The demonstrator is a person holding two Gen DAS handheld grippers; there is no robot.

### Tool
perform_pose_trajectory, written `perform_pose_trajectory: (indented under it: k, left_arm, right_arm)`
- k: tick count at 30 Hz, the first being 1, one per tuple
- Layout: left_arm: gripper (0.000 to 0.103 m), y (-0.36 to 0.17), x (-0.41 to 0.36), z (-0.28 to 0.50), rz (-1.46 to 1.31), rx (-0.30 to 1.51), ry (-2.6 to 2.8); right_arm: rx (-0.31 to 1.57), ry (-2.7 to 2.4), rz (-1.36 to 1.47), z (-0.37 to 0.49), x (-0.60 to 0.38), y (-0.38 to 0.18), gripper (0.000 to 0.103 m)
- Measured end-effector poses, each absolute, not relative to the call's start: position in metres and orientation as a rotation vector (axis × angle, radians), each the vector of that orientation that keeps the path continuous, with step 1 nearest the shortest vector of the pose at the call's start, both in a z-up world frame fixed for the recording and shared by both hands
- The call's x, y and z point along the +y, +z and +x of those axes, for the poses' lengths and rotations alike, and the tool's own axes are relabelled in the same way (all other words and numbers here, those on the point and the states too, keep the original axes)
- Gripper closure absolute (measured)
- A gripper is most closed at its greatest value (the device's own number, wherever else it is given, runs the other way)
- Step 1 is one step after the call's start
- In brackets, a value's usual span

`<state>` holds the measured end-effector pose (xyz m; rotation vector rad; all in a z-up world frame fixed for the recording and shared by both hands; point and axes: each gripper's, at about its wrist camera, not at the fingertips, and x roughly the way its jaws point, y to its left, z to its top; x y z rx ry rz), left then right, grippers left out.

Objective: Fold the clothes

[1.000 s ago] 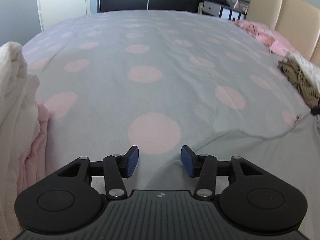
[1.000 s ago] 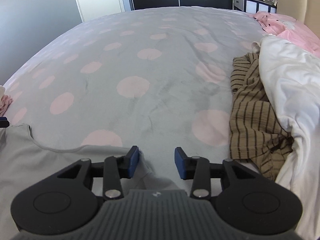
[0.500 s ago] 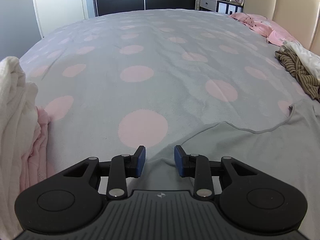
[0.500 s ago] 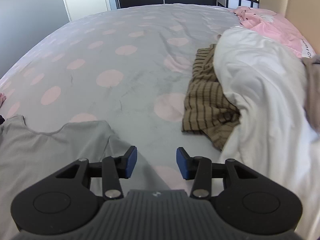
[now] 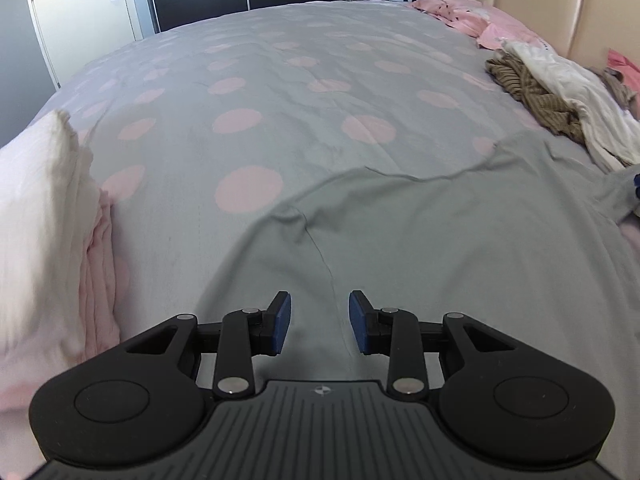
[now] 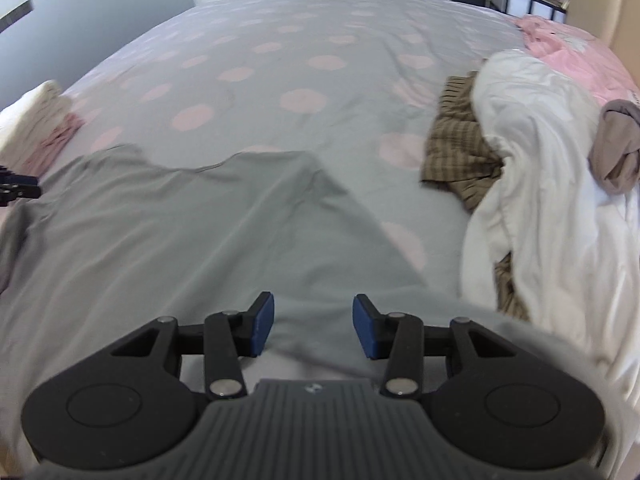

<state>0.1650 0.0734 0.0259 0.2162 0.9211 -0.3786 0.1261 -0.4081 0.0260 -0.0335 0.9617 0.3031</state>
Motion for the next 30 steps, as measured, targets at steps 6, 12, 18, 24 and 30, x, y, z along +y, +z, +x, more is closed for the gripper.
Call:
perform_pose_trajectory:
  k: [6, 12, 18, 24, 30]
  left_arm:
    - [0.060, 0.029, 0.087, 0.105, 0.231, 0.968, -0.418]
    - [0.060, 0.024, 0.102, 0.052, 0.246, 1.051, -0.426]
    - [0.059, 0.018, 0.101, 0.010, 0.307, 1.115, -0.477]
    - [0.059, 0.018, 0.093, -0.015, 0.377, 1.147, -0.523]
    - [0.059, 0.022, 0.093, -0.030, 0.373, 1.192, -0.604]
  right_arm:
    - [1.034, 0.425, -0.096, 0.068, -0.376, 0.019, 0.058]
    - [1.168, 0.497, -0.110, 0.013, -0.363, 0.003, 0.058]
    - [1.315, 0.503, -0.098, -0.032, -0.353, -0.009, 0.058]
    - [1.498, 0.458, -0.091, -0.065, -0.345, -0.029, 0.058]
    - [1.576, 0.425, -0.080, -0.078, -0.350, -0.048, 0.060]
